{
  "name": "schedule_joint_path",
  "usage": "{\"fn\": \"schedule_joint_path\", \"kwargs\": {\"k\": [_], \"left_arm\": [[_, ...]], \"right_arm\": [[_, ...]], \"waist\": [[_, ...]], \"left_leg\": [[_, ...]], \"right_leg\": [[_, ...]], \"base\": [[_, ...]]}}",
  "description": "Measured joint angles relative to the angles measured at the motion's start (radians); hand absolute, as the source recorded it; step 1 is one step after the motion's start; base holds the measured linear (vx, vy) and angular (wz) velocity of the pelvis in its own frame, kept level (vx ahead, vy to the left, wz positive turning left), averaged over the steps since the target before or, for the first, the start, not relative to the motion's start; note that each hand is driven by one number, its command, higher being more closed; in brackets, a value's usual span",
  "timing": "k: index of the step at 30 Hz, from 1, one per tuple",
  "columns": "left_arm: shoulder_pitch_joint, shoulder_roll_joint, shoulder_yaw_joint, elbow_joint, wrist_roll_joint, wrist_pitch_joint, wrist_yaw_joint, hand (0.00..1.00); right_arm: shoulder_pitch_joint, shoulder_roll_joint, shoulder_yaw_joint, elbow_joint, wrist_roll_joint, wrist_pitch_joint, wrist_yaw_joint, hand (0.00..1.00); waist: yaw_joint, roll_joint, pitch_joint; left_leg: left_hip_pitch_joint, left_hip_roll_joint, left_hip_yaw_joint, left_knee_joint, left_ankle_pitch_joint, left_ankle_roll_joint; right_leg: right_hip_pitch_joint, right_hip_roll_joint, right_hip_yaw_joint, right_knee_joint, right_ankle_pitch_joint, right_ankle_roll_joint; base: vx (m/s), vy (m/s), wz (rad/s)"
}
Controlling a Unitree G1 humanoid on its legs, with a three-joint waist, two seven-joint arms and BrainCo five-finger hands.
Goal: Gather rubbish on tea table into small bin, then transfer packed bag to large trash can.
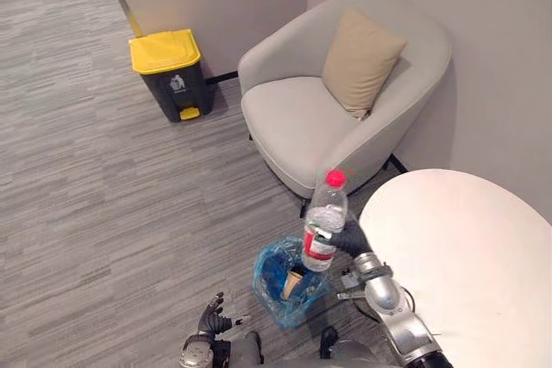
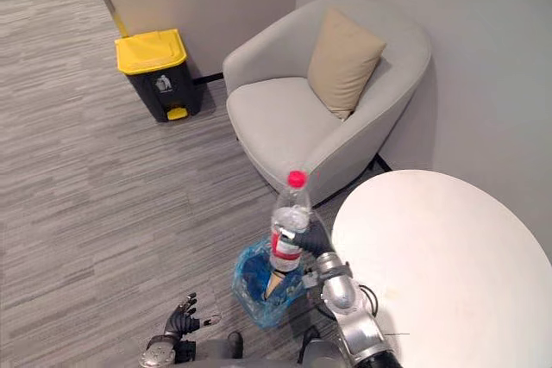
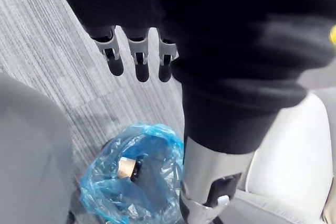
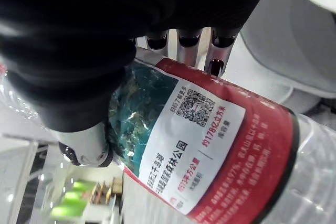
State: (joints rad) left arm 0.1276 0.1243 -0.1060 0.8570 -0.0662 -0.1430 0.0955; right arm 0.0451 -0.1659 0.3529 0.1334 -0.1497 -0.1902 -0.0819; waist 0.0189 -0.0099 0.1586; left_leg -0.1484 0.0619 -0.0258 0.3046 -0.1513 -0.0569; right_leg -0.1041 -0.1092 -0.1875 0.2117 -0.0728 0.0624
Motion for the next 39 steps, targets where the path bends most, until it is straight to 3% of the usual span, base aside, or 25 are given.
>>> {"fn": "schedule_joint_path", "kwargs": {"k": [4,6,11,18,26,29,37,38,39], "left_arm": [[-0.078,-0.003,0.000,-0.001,0.000,0.001,0.017,0.00],[-0.123,0.000,0.008,-0.006,-0.004,-0.003,0.021,0.00],[-0.152,-0.001,0.040,-0.053,-0.017,-0.019,0.046,0.00],[-0.253,-0.035,0.077,-0.123,-0.043,-0.020,0.065,0.00],[-0.407,-0.043,0.081,-0.213,-0.053,-0.031,0.088,0.00],[-0.447,-0.042,0.084,-0.261,-0.059,-0.041,0.096,0.00],[-0.505,-0.040,0.099,-0.314,-0.080,-0.062,0.103,0.00],[-0.505,-0.040,0.099,-0.316,-0.080,-0.063,0.103,0.00],[-0.505,-0.039,0.100,-0.319,-0.081,-0.064,0.105,0.00]], "right_arm": [[-0.162,-0.039,0.091,0.075,-0.032,0.000,-0.001,1.00],[-0.242,-0.041,0.099,0.129,-0.062,0.006,-0.002,1.00],[-0.323,-0.048,0.137,0.130,-0.098,0.019,-0.011,1.00],[-0.494,-0.028,0.123,0.137,-0.141,0.047,-0.090,1.00],[-0.693,-0.041,0.002,0.231,-0.175,0.090,-0.185,1.00],[-0.755,-0.075,-0.034,0.253,-0.175,0.102,-0.209,1.00],[-0.852,-0.122,-0.071,0.366,-0.172,0.128,-0.247,1.00],[-0.855,-0.125,-0.071,0.370,-0.172,0.128,-0.247,0.00],[-0.862,-0.129,-0.071,0.380,-0.170,0.128,-0.247,0.00]], "waist": [[0.022,0.038,0.097],[0.044,0.052,0.158],[0.051,0.056,0.213],[0.053,0.056,0.266],[0.056,0.053,0.323],[0.056,0.054,0.355],[0.055,0.054,0.361],[0.055,0.054,0.361],[0.054,0.054,0.361]], "left_leg": [[-0.172,0.004,-0.004,0.130,-0.013,0.007],[-0.246,-0.005,-0.009,0.191,-0.021,0.006],[-0.394,0.014,0.051,0.294,-0.025,0.014],[-0.656,0.064,0.111,0.426,-0.025,0.014],[-0.913,0.076,0.114,0.529,-0.009,0.031],[-0.988,0.078,0.113,0.564,0.001,0.041],[-1.120,0.082,0.107,0.614,0.007,0.044],[-1.122,0.082,0.106,0.614,0.007,0.044],[-1.127,0.083,0.106,0.614,0.007,0.044]], "right_leg": [[-0.132,0.000,-0.032,0.112,-0.009,-0.009],[-0.217,-0.029,-0.033,0.221,-0.042,-0.009],[-0.383,-0.072,-0.028,0.369,-0.081,-0.006],[-0.650,-0.097,-0.002,0.508,-0.081,-0.007],[-0.923,-0.118,0.011,0.652,-0.093,-0.021],[-1.005,-0.123,0.020,0.705,-0.111,-0.025],[-1.146,-0.133,0.023,0.781,-0.136,-0.040],[-1.148,-0.133,0.023,0.781,-0.136,-0.040],[-1.153,-0.133,0.022,0.781,-0.139,-0.036]], "base": [[-0.27,0.006,0.32],[-0.31,0.037,0.27],[-0.23,0.010,0.17],[-0.15,-0.010,-0.01],[-0.07,-0.023,0.02],[0.00,-0.043,0.02],[0.01,-0.014,0.03],[0.00,0.000,0.00],[0.00,0.000,0.00]]}}
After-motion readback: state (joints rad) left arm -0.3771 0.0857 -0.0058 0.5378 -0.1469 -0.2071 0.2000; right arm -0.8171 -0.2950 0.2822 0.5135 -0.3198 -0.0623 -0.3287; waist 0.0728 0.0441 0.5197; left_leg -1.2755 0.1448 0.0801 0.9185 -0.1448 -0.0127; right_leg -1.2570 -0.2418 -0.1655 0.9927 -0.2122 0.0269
